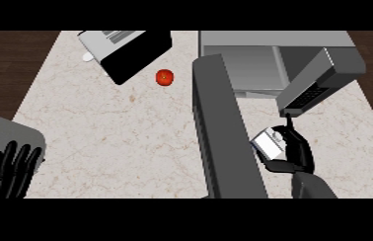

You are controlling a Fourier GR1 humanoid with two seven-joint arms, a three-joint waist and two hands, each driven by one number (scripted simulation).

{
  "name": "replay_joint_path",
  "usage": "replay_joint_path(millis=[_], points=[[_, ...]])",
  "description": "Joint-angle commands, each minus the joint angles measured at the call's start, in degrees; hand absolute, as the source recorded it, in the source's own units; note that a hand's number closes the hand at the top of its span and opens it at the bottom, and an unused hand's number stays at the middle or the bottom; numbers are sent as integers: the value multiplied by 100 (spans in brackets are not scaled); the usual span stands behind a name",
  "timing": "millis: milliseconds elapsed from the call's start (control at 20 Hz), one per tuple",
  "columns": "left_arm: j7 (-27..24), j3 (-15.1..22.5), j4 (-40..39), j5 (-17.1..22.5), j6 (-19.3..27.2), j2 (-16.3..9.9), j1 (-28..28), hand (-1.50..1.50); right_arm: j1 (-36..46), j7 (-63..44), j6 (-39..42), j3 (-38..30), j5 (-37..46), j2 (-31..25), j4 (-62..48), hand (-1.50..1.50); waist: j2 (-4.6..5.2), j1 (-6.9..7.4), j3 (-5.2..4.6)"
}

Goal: Pick up the milk, place it into the microwave and close the microwave

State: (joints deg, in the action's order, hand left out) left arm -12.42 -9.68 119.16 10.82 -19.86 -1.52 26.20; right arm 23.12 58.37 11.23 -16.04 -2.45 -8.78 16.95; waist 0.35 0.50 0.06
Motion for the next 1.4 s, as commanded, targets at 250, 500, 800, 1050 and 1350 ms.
replay_joint_path(millis=[250,500,800,1050,1350], points=[[-79,-214,-7,82,-43,-90,-77,-150,583,-330,1522,222,-112,-431,342,150,-17,53,4],[-23,-220,124,154,-95,-59,153,-150,138,-108,1663,676,96,-270,840,150,-69,-28,-5],[-320,-176,40,31,-250,115,512,-150,-191,-1120,1228,1031,-38,51,2195,150,-99,-127,-21],[-104,-330,-8,167,-113,75,250,-150,-1371,-2075,878,1455,-306,602,4141,150,-91,-187,-18],[-473,-743,-258,560,-698,-167,524,-150,-2432,-3670,529,1639,-778,663,6562,150,-73,-108,-15]])
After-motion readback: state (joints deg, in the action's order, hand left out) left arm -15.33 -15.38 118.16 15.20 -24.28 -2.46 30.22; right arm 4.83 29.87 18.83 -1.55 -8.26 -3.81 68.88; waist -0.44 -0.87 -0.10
